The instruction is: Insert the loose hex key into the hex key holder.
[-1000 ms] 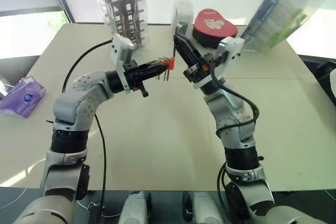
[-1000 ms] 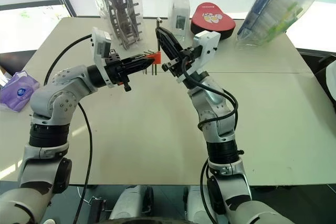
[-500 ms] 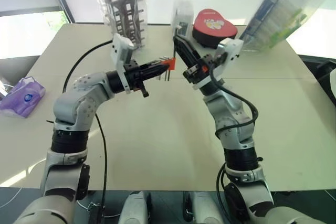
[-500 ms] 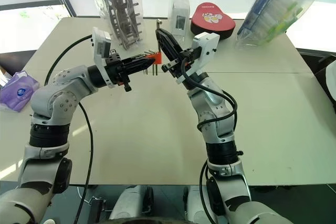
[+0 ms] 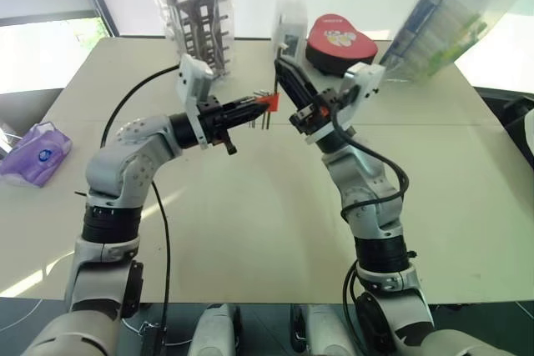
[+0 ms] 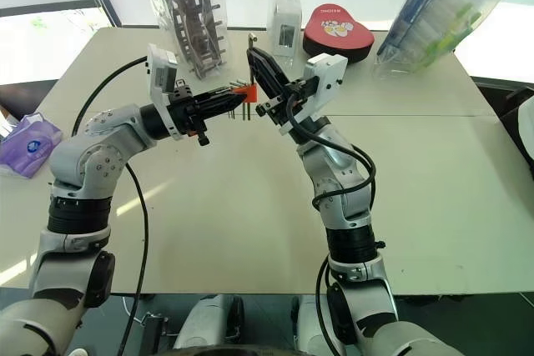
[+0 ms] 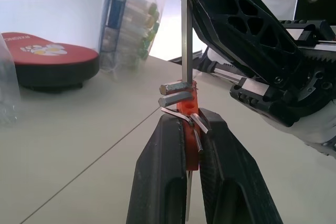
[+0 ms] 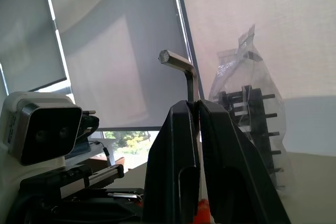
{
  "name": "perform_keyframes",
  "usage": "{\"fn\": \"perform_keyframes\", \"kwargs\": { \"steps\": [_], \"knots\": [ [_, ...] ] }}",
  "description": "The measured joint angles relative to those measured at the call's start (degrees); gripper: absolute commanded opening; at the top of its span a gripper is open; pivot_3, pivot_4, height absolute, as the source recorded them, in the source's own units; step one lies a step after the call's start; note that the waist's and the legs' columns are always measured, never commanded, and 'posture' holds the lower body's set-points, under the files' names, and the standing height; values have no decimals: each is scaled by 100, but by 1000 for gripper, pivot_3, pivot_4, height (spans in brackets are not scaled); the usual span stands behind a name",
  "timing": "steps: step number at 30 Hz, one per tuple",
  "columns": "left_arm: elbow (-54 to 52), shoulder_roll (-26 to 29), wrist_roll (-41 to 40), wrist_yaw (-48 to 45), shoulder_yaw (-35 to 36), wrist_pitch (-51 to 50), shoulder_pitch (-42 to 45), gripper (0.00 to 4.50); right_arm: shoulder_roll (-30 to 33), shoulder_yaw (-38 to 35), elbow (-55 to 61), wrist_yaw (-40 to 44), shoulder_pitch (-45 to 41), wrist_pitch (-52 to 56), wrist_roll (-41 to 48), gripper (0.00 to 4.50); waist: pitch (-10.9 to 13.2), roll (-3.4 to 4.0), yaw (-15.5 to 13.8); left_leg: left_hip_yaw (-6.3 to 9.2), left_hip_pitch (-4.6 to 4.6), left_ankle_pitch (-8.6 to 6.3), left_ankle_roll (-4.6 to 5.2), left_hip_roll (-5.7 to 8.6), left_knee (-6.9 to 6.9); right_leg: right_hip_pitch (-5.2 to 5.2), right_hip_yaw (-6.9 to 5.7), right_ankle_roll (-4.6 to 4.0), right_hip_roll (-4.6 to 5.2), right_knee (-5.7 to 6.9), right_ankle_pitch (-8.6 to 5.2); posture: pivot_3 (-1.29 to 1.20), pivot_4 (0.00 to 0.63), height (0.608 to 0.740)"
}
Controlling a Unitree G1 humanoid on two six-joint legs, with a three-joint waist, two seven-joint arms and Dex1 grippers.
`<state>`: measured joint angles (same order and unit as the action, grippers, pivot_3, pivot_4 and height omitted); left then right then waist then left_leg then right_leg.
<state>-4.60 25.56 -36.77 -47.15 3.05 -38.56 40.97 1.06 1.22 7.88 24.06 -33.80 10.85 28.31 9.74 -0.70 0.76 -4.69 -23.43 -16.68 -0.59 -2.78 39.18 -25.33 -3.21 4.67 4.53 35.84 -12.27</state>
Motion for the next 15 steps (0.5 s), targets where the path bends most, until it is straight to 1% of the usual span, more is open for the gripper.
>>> {"fn": "perform_keyframes", "kwargs": {
  "steps": [15],
  "knots": [
    [0, 0, 0, 1, 0, -1, 0, 0, 40, -6, -20, 27, 42, -138, -99, 19, 0, 0, 0, 0, 0, 0, 0, 0, 0, 0, 0, 0, 0, 0, 0, 0, 150, 740]
  ]
}}
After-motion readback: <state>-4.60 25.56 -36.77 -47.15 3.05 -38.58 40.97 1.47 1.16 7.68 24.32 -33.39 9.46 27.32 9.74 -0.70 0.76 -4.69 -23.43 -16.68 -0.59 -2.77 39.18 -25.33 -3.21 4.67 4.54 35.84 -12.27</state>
